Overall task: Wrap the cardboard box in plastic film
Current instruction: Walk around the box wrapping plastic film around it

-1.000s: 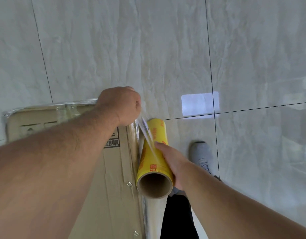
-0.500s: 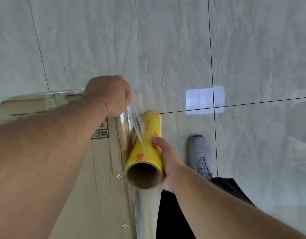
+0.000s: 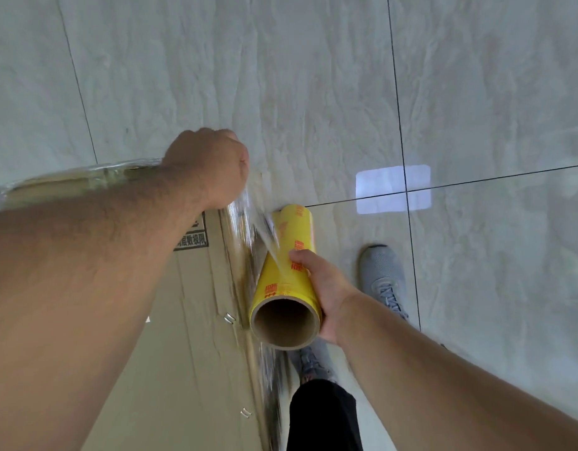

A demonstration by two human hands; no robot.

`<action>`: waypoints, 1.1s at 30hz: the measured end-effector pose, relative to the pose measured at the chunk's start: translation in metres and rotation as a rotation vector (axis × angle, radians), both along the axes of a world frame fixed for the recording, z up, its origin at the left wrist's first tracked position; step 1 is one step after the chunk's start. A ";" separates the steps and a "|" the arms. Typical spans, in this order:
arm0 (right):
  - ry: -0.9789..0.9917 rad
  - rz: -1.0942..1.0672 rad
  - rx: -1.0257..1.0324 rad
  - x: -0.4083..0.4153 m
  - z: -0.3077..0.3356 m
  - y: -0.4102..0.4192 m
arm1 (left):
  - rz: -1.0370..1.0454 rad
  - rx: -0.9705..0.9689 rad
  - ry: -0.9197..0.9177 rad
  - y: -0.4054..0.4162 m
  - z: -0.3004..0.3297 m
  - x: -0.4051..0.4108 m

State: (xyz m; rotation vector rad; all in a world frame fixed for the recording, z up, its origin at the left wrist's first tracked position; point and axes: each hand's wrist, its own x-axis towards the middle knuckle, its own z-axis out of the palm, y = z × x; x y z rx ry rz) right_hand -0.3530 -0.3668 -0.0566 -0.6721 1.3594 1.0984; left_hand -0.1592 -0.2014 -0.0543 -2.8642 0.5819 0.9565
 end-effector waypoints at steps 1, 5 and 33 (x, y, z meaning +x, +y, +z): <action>-0.017 0.034 -0.010 -0.003 -0.002 -0.003 | -0.124 0.052 -0.006 -0.001 0.001 -0.001; -0.114 0.230 -0.123 -0.010 -0.005 -0.005 | -0.584 0.326 0.066 -0.016 0.015 -0.018; -0.058 0.380 -0.127 -0.049 -0.003 0.033 | -0.843 0.331 0.297 -0.020 0.041 -0.082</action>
